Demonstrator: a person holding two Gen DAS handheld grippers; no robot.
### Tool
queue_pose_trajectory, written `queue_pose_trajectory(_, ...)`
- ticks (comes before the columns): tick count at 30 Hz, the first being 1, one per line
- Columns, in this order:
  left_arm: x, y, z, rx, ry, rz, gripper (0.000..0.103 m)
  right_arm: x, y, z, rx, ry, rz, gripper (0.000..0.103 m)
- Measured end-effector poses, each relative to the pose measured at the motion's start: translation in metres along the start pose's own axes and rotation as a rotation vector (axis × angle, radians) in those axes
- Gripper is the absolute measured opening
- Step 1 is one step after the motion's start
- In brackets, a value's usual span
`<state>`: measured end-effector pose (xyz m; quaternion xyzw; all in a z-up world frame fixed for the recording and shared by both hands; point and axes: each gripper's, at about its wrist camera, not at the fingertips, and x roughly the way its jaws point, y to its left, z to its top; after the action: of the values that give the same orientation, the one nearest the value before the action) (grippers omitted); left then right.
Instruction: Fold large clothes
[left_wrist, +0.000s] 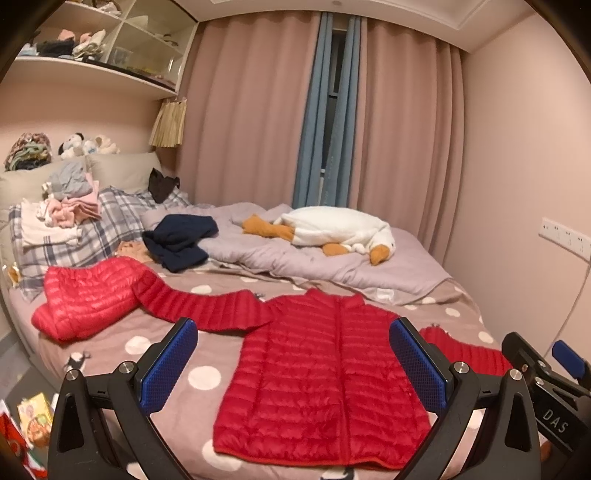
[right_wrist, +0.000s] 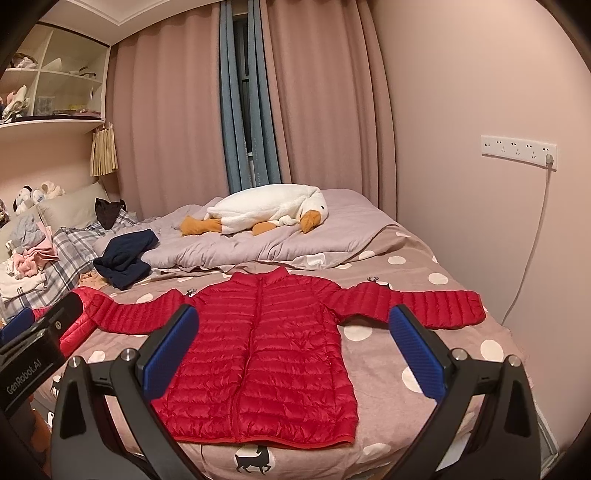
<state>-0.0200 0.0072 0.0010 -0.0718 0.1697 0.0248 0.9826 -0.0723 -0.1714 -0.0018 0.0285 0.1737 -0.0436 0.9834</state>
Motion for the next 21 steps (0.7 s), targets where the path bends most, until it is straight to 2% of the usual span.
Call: queue_pose_trajectory(21,-0.0072,-0.004,0.0008,0.002,-0.022,0.007,0.103,-0.0094,-0.0004,0.0007,0.006,-0.014,0.0,0.103)
